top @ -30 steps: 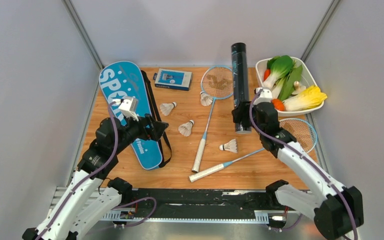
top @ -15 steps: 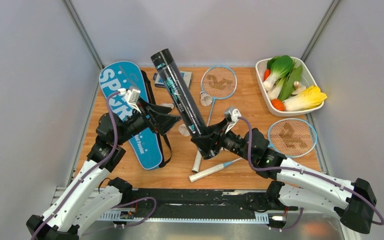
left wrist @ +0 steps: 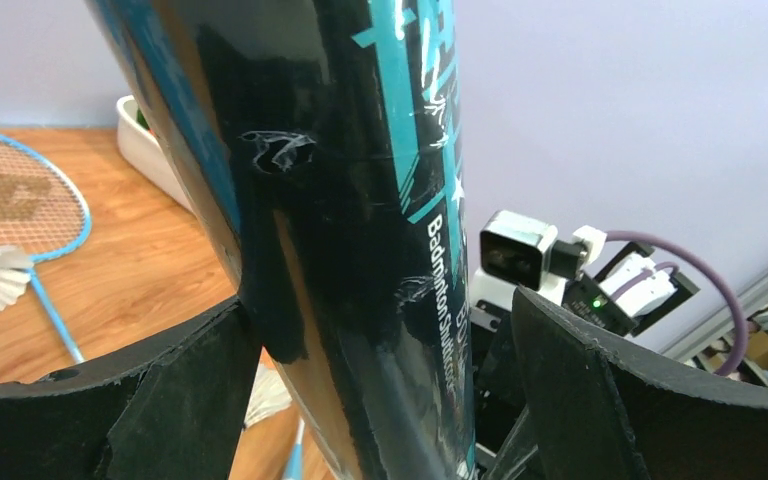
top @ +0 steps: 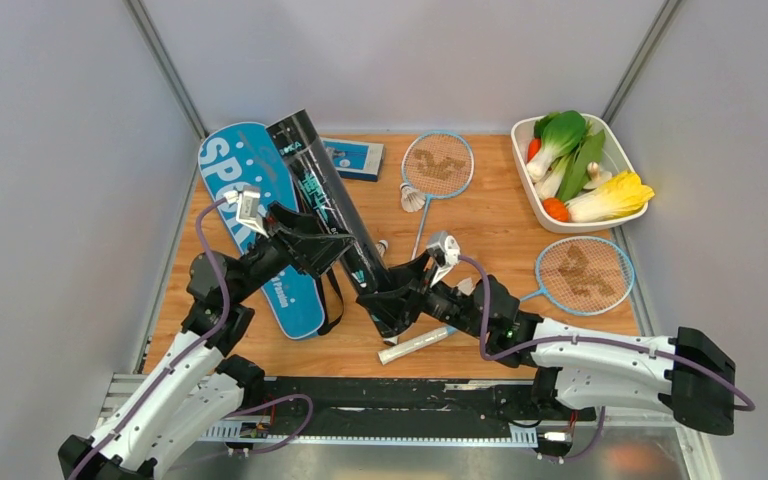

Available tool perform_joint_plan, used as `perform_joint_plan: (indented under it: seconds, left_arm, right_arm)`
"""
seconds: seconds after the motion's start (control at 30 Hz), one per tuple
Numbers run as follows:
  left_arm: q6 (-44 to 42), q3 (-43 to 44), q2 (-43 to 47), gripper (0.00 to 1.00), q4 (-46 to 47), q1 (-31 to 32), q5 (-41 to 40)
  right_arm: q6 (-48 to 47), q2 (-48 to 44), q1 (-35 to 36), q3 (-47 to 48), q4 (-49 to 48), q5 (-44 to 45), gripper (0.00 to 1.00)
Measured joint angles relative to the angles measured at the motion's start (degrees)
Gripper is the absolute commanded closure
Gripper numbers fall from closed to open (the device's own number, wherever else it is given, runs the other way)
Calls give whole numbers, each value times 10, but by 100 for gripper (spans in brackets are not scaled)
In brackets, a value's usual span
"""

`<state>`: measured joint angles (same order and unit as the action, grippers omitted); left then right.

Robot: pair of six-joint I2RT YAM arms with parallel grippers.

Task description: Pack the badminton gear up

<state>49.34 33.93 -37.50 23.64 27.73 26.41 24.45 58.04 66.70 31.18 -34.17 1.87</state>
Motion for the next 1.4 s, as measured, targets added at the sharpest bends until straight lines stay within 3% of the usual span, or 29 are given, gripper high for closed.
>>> perform_joint_plan:
  seconds: [0.17, 0.33, 0.47, 0.67, 0.83, 1.17, 1.3, 1.4]
  left_arm:
    - [37, -18, 2, 3, 49, 0, -1]
    - [80, -19, -6, 10, 91, 0, 1]
    - [87, -19, -11, 12, 103, -1, 6]
    - [37, -9, -12, 8, 42, 0, 17]
    - [3, -2, -8, 11, -11, 0, 18]
    - [32, -19, 22, 4, -2, 0, 2]
    - [45, -39, 36, 13, 20, 0, -6]
    - [44, -40, 39, 32, 23, 0, -10]
  right_arm:
    - [1, 14, 6, -14, -43, -1, 47]
    - [5, 26, 7, -14, -72, -8, 44]
    - [8, 36, 8, -14, -84, -19, 47]
    - [8, 46, 16, -25, -89, -36, 50]
    - [8, 46, 23, -37, -90, -48, 50]
    - [25, 46, 26, -85, -150, -39, 50]
    - [33, 46, 26, -89, -162, -34, 50]
    - [38, 46, 27, -89, -172, -34, 41]
